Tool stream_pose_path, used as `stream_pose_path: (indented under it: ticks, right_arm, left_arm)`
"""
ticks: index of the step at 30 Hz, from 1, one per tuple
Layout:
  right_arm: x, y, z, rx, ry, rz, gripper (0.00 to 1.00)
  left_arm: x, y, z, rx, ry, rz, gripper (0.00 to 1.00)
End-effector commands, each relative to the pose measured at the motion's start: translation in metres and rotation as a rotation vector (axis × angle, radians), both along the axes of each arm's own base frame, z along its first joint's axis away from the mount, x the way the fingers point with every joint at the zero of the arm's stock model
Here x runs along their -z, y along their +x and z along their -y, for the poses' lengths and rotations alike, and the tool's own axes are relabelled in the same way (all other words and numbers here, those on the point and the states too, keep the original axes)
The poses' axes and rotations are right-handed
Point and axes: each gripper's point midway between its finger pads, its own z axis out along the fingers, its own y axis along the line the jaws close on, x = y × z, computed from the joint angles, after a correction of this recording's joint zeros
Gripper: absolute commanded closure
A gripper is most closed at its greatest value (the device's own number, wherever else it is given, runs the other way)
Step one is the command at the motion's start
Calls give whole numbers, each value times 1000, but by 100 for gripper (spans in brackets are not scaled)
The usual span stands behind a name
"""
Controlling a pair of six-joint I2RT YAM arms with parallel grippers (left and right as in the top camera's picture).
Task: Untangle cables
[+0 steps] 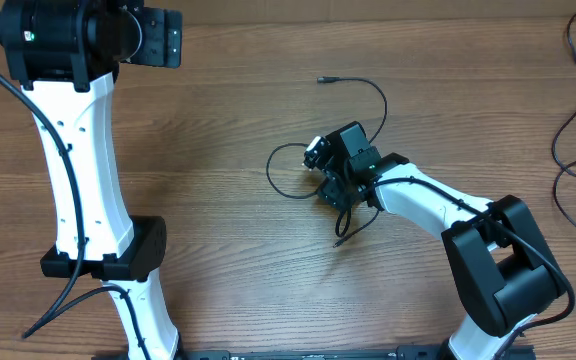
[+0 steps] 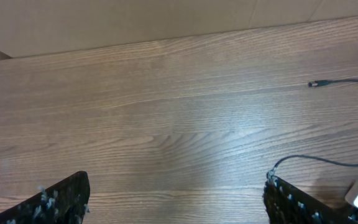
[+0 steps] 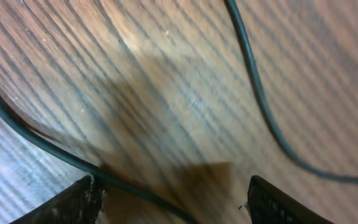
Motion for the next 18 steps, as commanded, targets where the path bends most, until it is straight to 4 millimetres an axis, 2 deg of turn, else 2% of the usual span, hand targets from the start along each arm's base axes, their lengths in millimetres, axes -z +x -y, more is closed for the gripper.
stream_pose_path:
  ticks: [1, 3, 6, 9, 10, 18]
  right_arm:
    - [6, -1, 10, -94, -85, 28, 29]
    - [6, -2, 10, -96, -86, 28, 33]
    - [7, -3, 8, -108, -79, 19, 69]
    - [8, -7, 2, -124, -42, 4, 94]
    - [9, -8, 0, -129, -29, -1, 96]
    - [20, -27, -16, -50, 133, -81, 96]
  left_arm:
    - [2, 1, 5, 23, -1, -4, 11]
    - [2, 1, 5, 22, -2, -4, 12]
    - [2, 1, 5, 22, -2, -4, 12]
    - [2, 1, 5, 22, -2, -5, 12]
    - [2, 1, 5, 22, -2, -4, 12]
    - [2, 1, 5, 22, -2, -5, 12]
